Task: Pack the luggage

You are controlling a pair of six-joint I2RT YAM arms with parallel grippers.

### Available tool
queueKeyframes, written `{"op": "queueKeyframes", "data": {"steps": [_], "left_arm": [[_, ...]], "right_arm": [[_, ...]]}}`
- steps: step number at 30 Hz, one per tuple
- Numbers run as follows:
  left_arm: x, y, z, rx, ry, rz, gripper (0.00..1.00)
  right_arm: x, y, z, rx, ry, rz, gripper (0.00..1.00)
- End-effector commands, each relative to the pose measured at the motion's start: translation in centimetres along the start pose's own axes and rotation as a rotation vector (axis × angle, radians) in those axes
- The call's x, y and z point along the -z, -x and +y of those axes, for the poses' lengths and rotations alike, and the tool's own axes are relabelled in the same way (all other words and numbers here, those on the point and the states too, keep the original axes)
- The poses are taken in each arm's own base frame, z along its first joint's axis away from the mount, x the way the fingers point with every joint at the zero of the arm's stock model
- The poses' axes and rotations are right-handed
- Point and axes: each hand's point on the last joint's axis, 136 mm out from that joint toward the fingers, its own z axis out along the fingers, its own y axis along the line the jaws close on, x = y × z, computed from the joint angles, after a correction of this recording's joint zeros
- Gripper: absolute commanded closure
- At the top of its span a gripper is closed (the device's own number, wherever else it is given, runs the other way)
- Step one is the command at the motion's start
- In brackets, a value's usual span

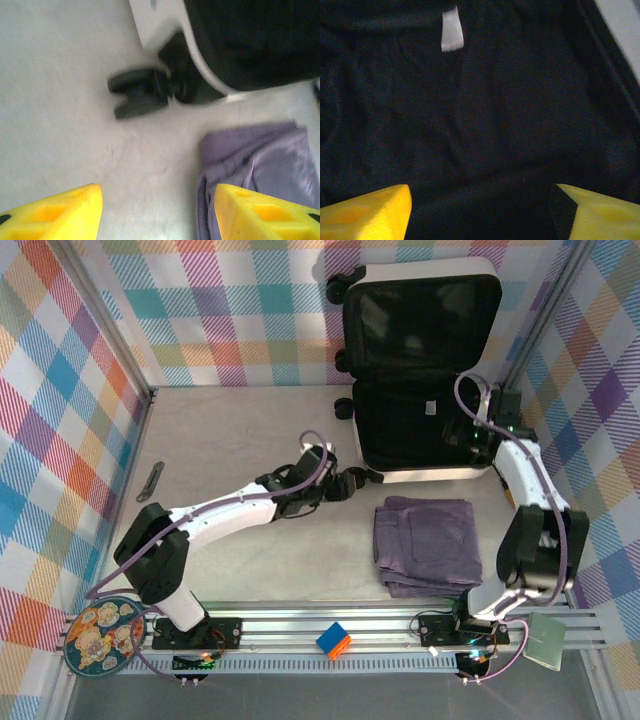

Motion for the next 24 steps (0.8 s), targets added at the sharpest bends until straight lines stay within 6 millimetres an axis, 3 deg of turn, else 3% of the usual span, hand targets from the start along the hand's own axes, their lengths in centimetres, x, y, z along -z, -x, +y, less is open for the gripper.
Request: {"op": "queueKeyframes", "data": {"steps": [1, 6, 11, 16, 24], "left_arm": [[0.1, -3.4, -2.7, -0.054, -0.084, 0.051, 0.39], [-1.5, -8.6, -5.3, -0.05, -0.21, 0.174, 0.39], [-3.1, -12.2, -7.6, -0.036, -0.305, 0.285, 0.39], [-4.4, -14.8, -8.2, -0.012, -0.343, 0.367, 0.39], [-5.7, -16.6, -9.5, 0.054, -0.432, 0.422, 0.36]], "right_arm": [[2.5, -3.2, 0.0, -0.079, 0.003, -0.017, 0.26], [5.8, -9.6, -0.7, -0.145, -0.011, 0.026, 0.23], [6.5, -13.2, -0.5, -0.186, 0.016, 0.092, 0.22], [6.5, -13.9, -0.5, -0.197, 0.022, 0.103, 0.22], [6.1, -13.9, -0.3, -0.196, 0.033, 0.116, 0.22]]}}
